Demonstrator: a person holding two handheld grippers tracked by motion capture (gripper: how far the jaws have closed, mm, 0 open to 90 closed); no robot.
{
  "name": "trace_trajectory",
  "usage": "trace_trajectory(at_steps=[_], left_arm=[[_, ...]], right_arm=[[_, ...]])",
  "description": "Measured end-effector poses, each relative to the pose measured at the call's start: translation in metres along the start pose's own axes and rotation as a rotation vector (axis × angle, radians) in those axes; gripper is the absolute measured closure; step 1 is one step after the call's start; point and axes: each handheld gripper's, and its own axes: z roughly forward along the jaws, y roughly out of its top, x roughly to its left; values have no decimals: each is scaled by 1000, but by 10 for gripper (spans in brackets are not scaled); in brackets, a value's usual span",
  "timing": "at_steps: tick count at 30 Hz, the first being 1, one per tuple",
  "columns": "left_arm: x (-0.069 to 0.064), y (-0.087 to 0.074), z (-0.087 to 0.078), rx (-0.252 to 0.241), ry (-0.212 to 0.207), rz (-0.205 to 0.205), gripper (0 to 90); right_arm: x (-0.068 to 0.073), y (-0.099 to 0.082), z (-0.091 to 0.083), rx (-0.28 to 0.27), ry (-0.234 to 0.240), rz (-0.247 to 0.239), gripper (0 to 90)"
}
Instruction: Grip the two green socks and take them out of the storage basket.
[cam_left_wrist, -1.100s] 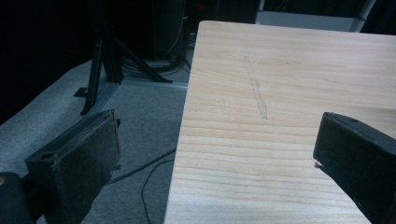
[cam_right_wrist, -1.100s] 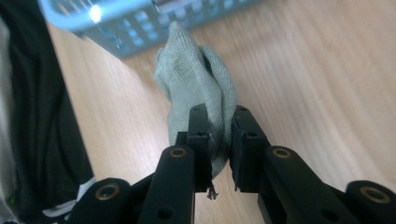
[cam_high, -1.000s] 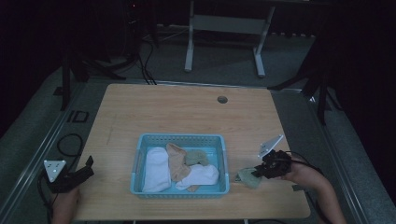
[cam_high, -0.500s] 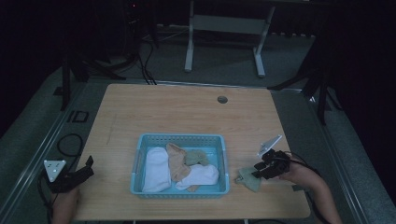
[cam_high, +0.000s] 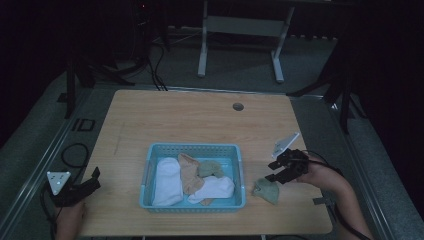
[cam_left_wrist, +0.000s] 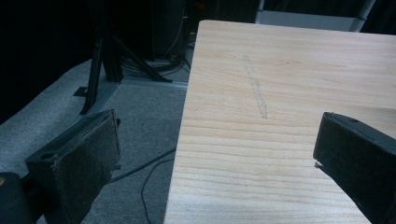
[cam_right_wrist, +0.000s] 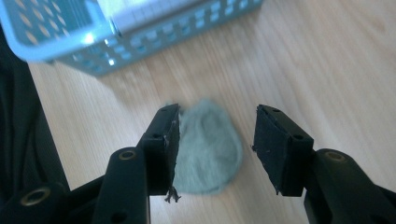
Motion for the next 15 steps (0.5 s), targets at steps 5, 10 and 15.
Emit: trace_trajectory(at_steps=[5, 10, 15], left_arm=[[0, 0, 0, 0, -2, 1, 7], [0, 0, 0, 0, -3, 1, 7], [0, 0, 0, 1, -4, 0, 7]], right_arm=[[6, 22, -2, -10, 5, -44, 501], [12, 42, -2, -18, 14, -98, 501], [17, 63, 5, -12, 25, -147, 501]])
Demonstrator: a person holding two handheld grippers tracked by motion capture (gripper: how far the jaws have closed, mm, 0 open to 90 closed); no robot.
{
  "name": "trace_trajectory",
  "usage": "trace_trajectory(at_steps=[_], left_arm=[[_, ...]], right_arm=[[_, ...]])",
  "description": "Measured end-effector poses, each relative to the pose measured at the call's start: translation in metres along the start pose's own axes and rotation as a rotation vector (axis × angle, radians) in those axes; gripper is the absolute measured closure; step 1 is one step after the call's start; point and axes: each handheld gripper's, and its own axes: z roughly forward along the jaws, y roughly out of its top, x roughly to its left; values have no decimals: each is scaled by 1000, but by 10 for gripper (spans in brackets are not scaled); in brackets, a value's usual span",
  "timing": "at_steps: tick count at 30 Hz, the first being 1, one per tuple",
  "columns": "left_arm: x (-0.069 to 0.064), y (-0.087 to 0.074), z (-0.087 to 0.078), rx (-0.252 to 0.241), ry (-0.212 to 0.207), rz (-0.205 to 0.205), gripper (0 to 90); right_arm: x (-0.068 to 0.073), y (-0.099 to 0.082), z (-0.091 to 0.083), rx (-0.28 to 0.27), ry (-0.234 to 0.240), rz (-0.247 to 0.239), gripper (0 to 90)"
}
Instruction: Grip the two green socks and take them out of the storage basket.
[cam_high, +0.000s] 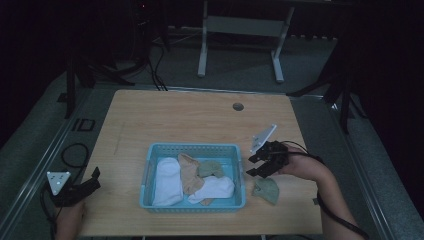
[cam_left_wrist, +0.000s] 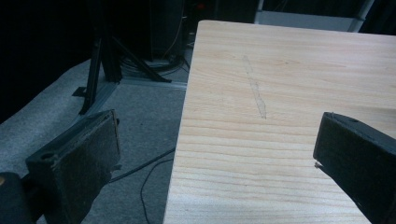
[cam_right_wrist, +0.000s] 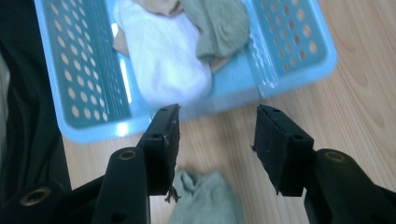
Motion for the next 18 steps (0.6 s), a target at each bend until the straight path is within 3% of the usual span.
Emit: trace_trajectory(at_steps=[18], left_arm=[[0, 0, 0, 2, -5, -1, 7]], right_arm=[[4, 54, 49, 42, 67, -101, 530]])
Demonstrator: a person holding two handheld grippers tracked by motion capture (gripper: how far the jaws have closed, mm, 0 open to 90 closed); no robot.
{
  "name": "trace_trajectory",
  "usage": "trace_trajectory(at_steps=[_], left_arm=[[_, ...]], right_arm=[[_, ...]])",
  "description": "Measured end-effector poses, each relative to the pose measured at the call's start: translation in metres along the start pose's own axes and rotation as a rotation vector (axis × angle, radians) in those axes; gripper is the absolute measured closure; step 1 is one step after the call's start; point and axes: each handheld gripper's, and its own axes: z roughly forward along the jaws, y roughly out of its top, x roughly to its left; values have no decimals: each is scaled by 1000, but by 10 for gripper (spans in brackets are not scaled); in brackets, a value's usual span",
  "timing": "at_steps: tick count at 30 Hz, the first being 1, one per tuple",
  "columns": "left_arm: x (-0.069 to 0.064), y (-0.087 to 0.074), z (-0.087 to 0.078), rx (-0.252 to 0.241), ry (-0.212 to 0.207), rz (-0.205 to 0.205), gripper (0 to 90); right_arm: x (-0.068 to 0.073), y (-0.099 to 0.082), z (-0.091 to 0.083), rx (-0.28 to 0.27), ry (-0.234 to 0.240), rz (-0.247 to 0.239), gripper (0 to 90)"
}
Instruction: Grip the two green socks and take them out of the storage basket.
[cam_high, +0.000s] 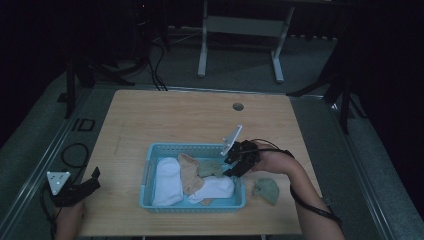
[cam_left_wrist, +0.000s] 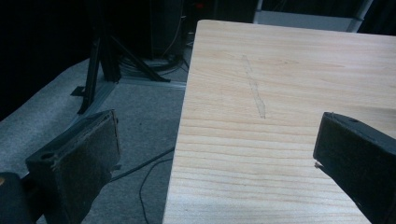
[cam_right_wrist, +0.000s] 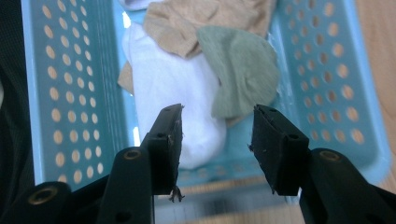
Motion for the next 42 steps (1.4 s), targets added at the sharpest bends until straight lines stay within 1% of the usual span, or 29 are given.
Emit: trace_trajectory(at_steps=[3, 9, 11, 12, 15, 17, 18, 19, 22, 24, 26, 29, 30, 37, 42], left_arm=[[0, 0, 0, 0, 0, 2, 7], [0, 0, 0, 1, -1, 2, 7], [0, 0, 0, 0, -2, 1, 7], [0, 0, 0, 0, -2, 1, 7], [0, 0, 0, 0, -2, 1, 7], [0, 0, 0, 0, -3, 1, 7], [0, 0, 0, 0, -3, 1, 7], [0, 0, 0, -1, -4, 1, 7], [0, 0, 0, -1, -4, 1, 7], [0, 0, 0, 0, -4, 1, 7], [0, 0, 0, 1, -3, 1, 7], [0, 0, 0, 0, -3, 0, 7], [0, 0, 0, 0, -3, 0, 7], [0, 0, 0, 1, -1, 1, 7], [0, 0, 0, 2, 0, 1, 7]], right_arm=[[-1, 6, 9, 13, 6, -14, 538], [-5, 15, 27, 31, 17, -22, 551], [-6, 18, 33, 42, 23, -20, 554], [-7, 19, 38, 52, 23, -27, 556], [-9, 21, 47, 71, 26, -30, 561], [-9, 21, 50, 78, 24, -26, 566], [-11, 22, 56, 91, 21, -30, 575], [-11, 22, 58, 95, 20, -29, 579], [-11, 22, 64, 113, 15, -37, 607], [-11, 22, 67, 125, 7, -36, 647], [-12, 22, 69, 135, -6, -42, 718], [-11, 23, 70, 136, -12, -49, 820], [-11, 23, 69, 135, -12, -48, 833], [-8, 26, 56, 121, -13, -61, 849], [-4, 30, 39, 93, -21, -65, 852]])
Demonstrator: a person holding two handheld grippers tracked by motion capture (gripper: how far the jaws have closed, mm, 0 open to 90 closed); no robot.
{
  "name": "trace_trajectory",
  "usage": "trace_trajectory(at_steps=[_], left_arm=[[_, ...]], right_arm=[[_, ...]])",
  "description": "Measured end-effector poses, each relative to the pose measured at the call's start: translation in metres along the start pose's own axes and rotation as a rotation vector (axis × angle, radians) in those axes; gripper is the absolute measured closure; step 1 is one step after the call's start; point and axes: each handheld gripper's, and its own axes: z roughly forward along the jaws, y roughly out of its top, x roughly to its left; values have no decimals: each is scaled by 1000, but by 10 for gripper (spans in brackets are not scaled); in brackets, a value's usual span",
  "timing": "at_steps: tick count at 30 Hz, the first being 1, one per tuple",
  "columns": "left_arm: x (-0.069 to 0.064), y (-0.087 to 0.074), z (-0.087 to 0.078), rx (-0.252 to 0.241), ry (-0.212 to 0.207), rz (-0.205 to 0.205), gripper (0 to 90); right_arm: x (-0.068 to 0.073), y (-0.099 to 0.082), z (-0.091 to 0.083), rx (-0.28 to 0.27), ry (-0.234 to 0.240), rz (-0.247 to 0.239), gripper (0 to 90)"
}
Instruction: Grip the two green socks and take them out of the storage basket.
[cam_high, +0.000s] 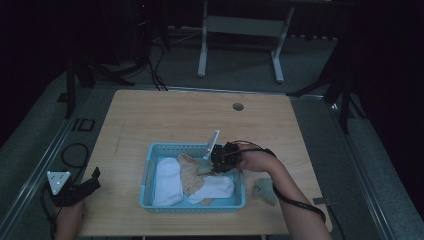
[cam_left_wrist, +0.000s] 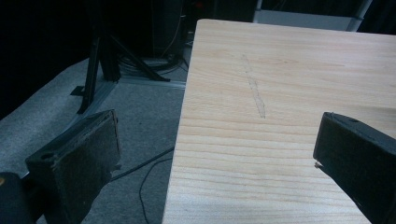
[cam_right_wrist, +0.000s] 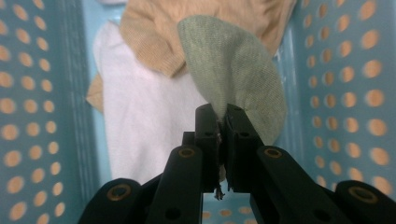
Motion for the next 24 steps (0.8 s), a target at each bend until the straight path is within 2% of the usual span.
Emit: trace_trajectory(at_steps=[7, 15, 16, 21, 24], left_arm=[[0, 0, 0, 4, 1, 0, 7], [0, 0, 0, 5, 3, 0, 7], [0, 0, 0, 5, 3, 0, 7], [0, 0, 0, 6, 5, 1, 7], [0, 0, 0, 7, 6, 2, 7]], right_arm=[[5, 4, -26, -37, -23, -21, 854], [12, 2, -65, -95, -58, -40, 854], [12, 2, -65, -95, -58, -40, 854], [14, -11, -91, -117, -93, -25, 854], [13, -26, -105, -122, -115, 0, 854]])
